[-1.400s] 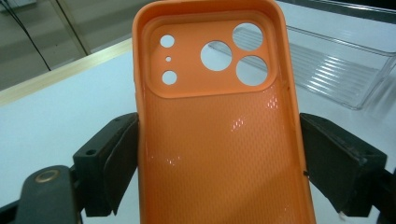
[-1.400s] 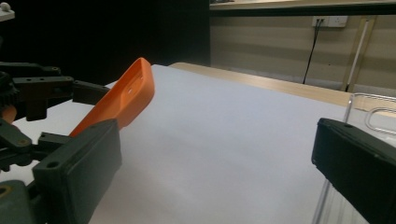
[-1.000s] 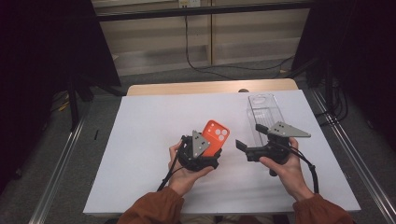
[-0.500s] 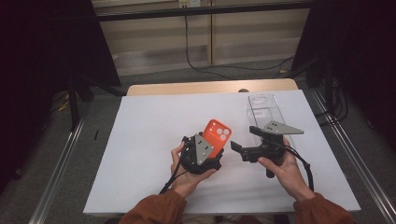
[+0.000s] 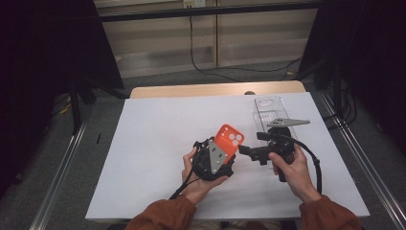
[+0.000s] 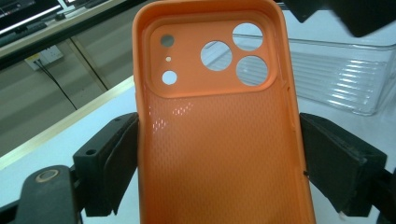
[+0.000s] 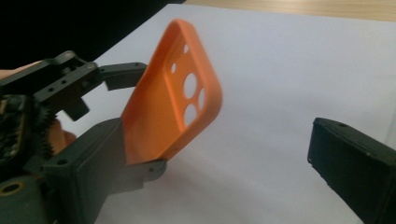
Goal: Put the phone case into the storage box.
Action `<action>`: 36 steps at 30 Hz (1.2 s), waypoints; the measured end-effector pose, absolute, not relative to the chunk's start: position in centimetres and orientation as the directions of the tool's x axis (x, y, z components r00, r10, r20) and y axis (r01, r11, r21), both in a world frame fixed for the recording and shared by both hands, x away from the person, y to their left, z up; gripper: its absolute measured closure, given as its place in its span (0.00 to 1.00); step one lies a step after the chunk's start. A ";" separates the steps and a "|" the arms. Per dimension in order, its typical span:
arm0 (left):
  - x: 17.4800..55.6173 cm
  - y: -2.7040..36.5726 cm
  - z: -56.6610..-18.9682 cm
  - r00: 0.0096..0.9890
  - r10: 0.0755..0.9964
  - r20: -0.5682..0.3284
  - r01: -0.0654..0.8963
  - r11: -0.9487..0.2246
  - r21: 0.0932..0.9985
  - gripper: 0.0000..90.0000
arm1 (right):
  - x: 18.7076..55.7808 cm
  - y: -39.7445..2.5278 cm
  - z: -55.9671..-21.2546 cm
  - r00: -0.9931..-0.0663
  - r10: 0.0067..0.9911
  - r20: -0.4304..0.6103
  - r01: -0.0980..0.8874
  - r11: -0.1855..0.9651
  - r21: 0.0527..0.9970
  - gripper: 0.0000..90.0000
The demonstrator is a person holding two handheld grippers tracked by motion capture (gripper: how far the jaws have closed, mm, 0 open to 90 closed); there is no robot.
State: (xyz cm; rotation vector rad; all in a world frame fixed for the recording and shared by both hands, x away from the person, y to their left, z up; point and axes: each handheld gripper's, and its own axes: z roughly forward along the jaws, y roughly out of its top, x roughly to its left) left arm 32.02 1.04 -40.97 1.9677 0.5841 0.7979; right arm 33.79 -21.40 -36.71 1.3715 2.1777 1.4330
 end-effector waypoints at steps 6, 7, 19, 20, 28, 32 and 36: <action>31.9 0.7 -40.9 0.669 0.676 0.308 0.066 -0.467 0.882 0.18 | 33.9 -21.7 -36.0 -0.588 0.751 0.301 0.562 0.111 0.820 0.06; 31.8 0.7 -40.9 0.663 0.677 0.320 0.058 -0.472 0.880 0.18 | 33.9 -21.6 -35.9 -0.584 0.756 0.296 0.562 0.113 0.819 0.06; 31.6 0.5 -41.1 0.647 0.689 0.328 0.047 -0.466 0.884 0.17 | 34.3 -21.0 -35.5 -0.563 0.774 0.290 0.582 0.123 0.804 0.46; 31.6 0.4 -41.1 0.644 0.688 0.334 0.044 -0.469 0.882 0.18 | 34.3 -20.9 -35.5 -0.564 0.766 0.309 0.591 0.113 0.798 0.49; 31.6 0.5 -41.2 0.634 0.693 0.343 0.048 -0.478 0.877 0.18 | 34.8 -20.9 -35.9 -0.533 0.765 0.361 0.652 0.099 0.752 0.63; 31.7 0.5 -41.2 0.631 0.697 0.340 0.049 -0.473 0.880 0.18 | 35.0 -20.8 -36.2 -0.517 0.765 0.384 0.673 0.087 0.734 0.69; 31.6 0.4 -41.2 0.630 0.695 0.347 0.046 -0.479 0.876 0.18 | 35.3 -20.5 -36.1 -0.505 0.763 0.404 0.688 0.072 0.723 0.75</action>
